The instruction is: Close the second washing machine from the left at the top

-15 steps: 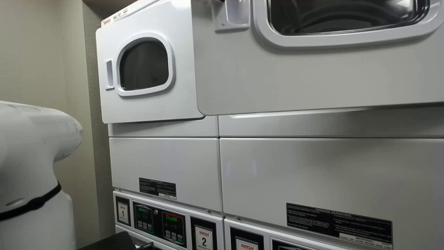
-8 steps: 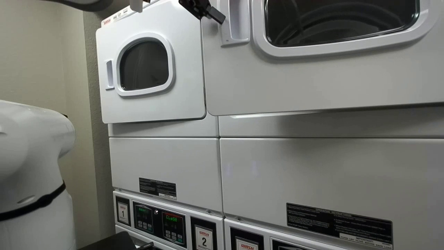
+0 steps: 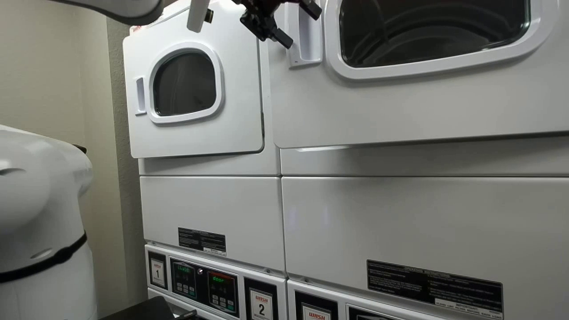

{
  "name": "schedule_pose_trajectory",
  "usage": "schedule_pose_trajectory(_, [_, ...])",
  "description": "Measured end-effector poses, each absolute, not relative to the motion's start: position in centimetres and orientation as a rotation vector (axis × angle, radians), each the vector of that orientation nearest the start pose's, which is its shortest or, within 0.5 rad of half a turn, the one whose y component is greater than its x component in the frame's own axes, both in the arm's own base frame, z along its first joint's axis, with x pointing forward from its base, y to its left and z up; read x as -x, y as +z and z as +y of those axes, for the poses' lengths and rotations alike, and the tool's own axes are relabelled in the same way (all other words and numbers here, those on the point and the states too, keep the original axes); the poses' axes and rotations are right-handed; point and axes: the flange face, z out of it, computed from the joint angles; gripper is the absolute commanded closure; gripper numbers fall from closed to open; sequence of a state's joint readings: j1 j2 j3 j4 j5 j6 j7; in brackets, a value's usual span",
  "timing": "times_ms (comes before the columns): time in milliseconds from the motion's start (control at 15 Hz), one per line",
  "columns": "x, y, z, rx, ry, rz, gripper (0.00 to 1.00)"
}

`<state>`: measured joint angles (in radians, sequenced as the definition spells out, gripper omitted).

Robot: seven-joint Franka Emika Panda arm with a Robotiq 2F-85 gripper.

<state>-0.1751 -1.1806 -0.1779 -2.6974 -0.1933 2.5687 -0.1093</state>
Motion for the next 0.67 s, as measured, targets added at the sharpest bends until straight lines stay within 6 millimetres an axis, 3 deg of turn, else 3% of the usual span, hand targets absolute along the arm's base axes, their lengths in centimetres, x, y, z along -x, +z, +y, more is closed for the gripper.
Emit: schedule_pose_trajectory(667, [-28.7,64.9,-8.3,2.775,-1.528,0.088,0.00])
